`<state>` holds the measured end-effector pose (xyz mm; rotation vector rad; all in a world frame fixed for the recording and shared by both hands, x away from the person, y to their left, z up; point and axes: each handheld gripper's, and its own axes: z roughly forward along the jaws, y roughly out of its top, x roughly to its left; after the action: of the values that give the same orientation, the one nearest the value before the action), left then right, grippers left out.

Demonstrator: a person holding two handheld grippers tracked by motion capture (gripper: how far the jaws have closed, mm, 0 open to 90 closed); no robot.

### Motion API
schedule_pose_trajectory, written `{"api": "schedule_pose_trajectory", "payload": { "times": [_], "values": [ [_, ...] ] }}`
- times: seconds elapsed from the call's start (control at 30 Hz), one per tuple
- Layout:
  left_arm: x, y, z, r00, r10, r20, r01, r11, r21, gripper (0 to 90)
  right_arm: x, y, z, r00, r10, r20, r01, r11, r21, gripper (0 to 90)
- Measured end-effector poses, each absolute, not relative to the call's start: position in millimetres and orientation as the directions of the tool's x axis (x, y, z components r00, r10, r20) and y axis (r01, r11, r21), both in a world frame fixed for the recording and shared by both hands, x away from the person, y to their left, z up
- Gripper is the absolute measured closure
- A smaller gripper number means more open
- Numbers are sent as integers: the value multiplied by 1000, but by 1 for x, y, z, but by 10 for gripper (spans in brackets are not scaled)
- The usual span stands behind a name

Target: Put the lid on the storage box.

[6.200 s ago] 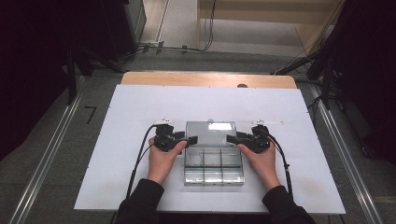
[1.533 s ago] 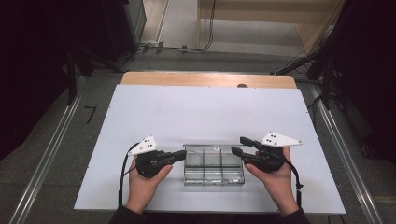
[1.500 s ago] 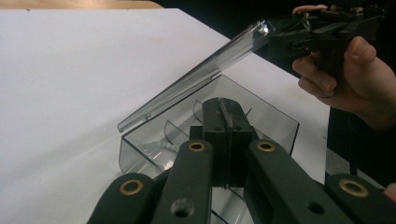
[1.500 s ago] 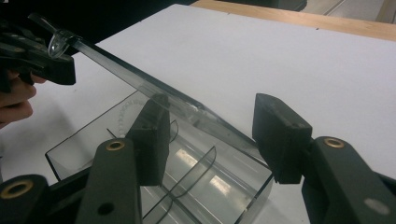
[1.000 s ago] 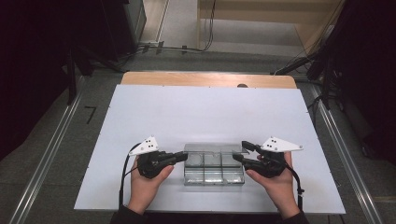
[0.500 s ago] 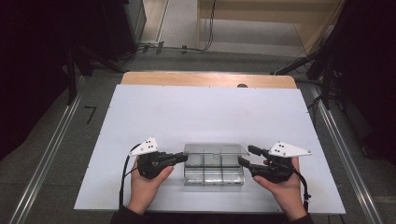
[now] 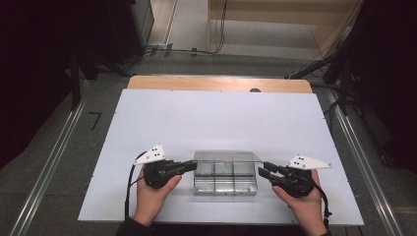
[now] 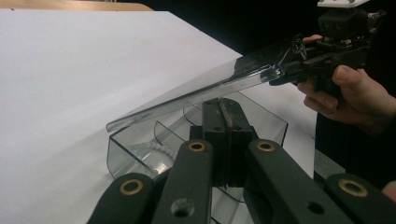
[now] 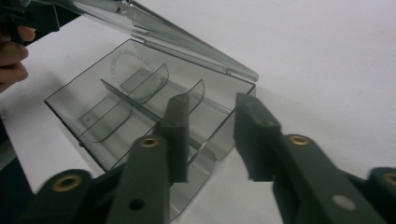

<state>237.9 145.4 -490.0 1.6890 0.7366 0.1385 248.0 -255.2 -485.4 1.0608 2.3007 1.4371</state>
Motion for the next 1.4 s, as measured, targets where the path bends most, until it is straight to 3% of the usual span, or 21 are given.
{"api": "schedule_pose_trajectory", "payload": {
  "times": [0.17, 0.33, 1.4],
  "values": [
    [236, 147, -491, 793, 531, -299, 394, -71, 917, 900, 244, -253, -486, -725, 662, 191, 461, 260, 848, 813],
    [233, 147, -492, 795, 529, -296, 394, -80, 916, 900, 240, -252, -484, -738, 650, 182, 437, 255, 862, 875],
    [223, 143, -509, 810, 510, -289, 427, -175, 887, 900, 227, -259, -501, -772, 614, 165, 421, 299, 857, 874]
  ]
}}
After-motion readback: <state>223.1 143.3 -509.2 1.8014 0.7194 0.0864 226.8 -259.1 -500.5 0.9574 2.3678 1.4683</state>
